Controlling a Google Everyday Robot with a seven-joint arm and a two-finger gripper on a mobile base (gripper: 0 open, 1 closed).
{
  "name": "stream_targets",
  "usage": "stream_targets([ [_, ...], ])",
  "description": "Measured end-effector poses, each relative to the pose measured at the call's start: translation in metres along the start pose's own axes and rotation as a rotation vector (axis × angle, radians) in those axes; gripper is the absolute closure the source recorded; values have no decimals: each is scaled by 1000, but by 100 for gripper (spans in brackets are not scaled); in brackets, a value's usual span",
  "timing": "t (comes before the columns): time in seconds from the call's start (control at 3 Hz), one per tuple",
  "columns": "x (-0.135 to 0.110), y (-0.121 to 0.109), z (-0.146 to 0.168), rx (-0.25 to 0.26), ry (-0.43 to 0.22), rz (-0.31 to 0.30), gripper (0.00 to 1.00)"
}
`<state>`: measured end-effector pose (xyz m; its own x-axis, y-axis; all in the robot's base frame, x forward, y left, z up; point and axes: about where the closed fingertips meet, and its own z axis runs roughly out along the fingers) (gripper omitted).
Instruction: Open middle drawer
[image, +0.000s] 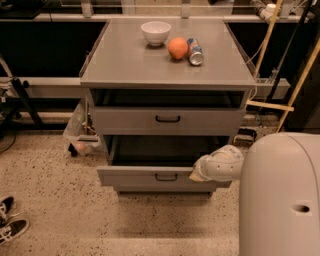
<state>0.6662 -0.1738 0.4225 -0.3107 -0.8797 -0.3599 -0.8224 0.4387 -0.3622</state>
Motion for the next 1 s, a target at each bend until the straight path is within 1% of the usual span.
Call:
stream_targets([
  [0.33, -3, 5, -8, -9, 2, 9, 100],
  [0.67, -3, 5, -8, -9, 3, 6, 100],
  [1.0, 6, 17, -10, -12, -15, -15, 100],
])
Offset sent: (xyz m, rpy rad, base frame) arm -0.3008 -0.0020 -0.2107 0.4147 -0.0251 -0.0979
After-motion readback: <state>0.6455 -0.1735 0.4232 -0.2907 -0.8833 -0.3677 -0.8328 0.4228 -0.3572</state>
